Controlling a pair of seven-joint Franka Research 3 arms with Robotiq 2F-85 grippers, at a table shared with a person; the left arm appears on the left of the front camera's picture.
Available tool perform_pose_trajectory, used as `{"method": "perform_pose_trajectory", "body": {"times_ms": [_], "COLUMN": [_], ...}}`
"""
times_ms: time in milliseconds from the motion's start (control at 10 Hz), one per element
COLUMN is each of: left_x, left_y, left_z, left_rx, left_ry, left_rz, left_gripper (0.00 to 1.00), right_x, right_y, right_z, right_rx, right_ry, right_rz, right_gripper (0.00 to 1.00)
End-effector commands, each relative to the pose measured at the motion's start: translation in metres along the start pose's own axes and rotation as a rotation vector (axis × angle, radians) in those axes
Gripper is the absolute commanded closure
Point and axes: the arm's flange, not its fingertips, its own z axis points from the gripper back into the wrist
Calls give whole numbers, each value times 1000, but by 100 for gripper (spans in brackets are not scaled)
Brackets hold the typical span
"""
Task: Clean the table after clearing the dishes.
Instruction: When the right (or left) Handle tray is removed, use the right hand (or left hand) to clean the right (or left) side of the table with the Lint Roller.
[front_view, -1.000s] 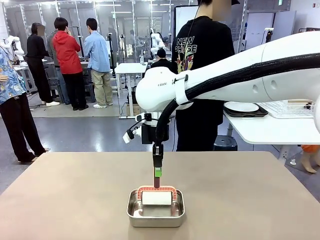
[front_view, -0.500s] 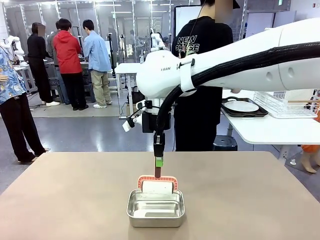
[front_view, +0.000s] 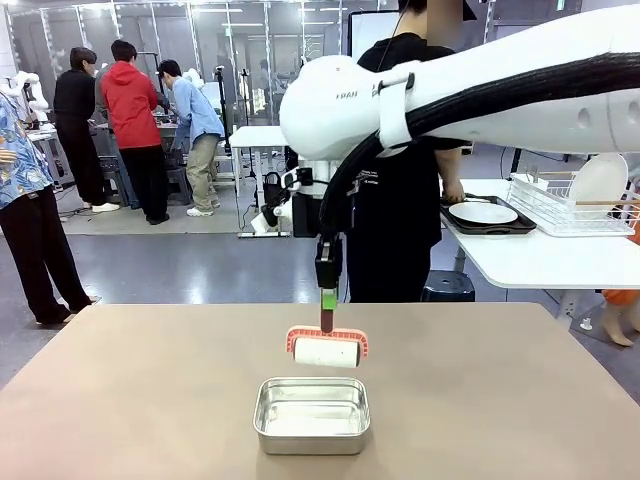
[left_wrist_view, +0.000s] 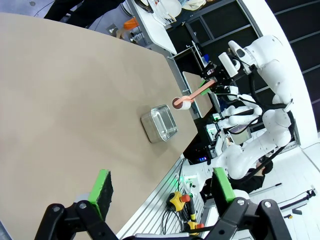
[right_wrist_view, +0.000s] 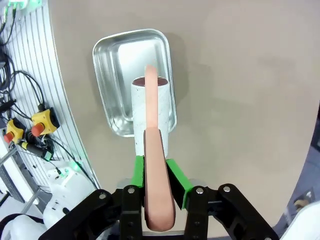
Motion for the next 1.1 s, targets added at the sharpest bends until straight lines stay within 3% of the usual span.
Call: {"method": "perform_pose_trajectory", "body": {"times_ms": [0,400,700,900,1000], "left_x": [-3,-3,-3,-3,-3], "left_y": [-4,-4,-4,-4,-4], "left_z": [0,0,0,0,0], "left_rx": [9,9,9,9,9], "left_ry": [-12,-12,-12,-12,-12], "left_rz": [-8,-8,-8,-8,-8], "left_gripper": [0,0,0,0,0], "right_x": [-39,-152,-212,-238,-224], "right_y": [1,-25,-36,-44,-52], "right_z": [-1,-27,-55,-70,-58], "right_rx": [-17,29,93,117,117], "right_ry": [-61,-359,-520,-588,-488], "right_rz": [-180,-533,-739,-823,-776], "right_gripper": [90,90,90,90,90]}}
